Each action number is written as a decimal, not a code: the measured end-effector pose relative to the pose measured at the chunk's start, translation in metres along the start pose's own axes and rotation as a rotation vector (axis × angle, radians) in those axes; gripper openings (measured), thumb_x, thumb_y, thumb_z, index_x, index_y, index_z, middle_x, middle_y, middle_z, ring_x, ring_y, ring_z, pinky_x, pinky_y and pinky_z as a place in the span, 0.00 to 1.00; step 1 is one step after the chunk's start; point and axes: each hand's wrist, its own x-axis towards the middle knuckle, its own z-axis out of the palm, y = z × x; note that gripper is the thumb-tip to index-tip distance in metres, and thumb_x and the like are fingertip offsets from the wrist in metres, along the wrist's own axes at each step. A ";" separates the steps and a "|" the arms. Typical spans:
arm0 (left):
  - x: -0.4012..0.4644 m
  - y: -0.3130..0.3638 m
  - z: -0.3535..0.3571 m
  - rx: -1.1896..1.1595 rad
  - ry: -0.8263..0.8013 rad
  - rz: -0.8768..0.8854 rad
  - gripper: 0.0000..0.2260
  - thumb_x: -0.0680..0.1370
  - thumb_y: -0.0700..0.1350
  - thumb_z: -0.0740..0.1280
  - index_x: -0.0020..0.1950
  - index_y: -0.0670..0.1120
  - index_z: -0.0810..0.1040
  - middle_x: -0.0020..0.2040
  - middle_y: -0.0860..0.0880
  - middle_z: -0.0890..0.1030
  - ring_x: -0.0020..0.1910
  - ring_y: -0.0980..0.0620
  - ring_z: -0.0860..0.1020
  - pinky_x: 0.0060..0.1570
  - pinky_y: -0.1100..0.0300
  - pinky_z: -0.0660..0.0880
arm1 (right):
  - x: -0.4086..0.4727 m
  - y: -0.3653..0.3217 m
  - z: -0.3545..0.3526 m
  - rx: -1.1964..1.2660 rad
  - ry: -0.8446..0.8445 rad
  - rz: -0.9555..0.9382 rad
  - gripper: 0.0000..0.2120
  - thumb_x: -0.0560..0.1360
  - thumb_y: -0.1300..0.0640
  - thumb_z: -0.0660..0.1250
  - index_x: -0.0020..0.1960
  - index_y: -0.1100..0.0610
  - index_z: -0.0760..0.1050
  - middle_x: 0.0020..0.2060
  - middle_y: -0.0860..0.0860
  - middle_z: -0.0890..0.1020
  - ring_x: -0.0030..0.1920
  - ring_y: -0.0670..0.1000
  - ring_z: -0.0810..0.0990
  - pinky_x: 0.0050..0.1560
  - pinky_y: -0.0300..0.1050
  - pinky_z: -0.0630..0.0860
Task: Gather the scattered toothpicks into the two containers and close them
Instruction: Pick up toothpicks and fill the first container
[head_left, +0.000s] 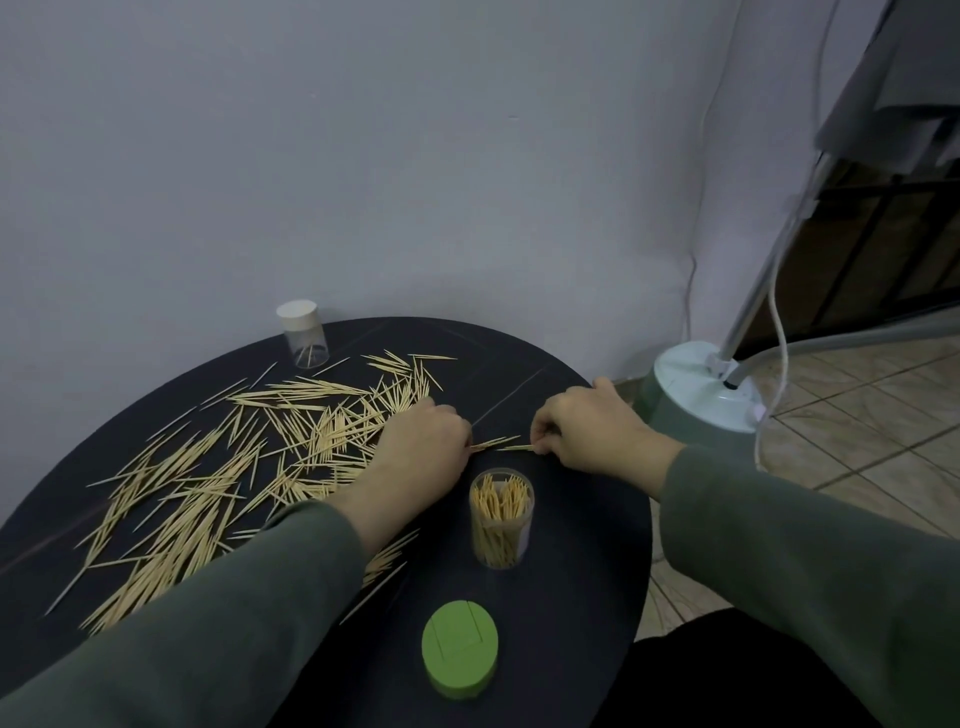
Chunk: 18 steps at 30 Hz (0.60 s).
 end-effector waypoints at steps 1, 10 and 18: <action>0.000 0.000 0.000 0.004 -0.001 -0.006 0.13 0.82 0.51 0.60 0.61 0.48 0.78 0.56 0.49 0.78 0.57 0.51 0.74 0.53 0.56 0.76 | 0.000 -0.003 0.001 -0.046 -0.014 -0.011 0.03 0.78 0.51 0.64 0.51 0.47 0.76 0.48 0.43 0.79 0.53 0.47 0.76 0.60 0.49 0.60; -0.003 0.002 0.004 0.082 -0.028 -0.041 0.10 0.82 0.47 0.61 0.60 0.46 0.75 0.56 0.48 0.78 0.57 0.49 0.76 0.51 0.55 0.74 | -0.002 -0.025 0.010 -0.646 -0.033 -0.173 0.15 0.82 0.55 0.54 0.64 0.60 0.69 0.59 0.56 0.77 0.59 0.58 0.75 0.66 0.59 0.61; -0.013 -0.004 0.000 0.104 -0.034 -0.023 0.10 0.81 0.48 0.62 0.60 0.47 0.77 0.55 0.49 0.79 0.57 0.50 0.75 0.52 0.55 0.75 | -0.002 -0.040 0.006 -0.621 0.062 -0.218 0.13 0.81 0.55 0.59 0.62 0.58 0.71 0.59 0.54 0.78 0.62 0.57 0.72 0.68 0.61 0.59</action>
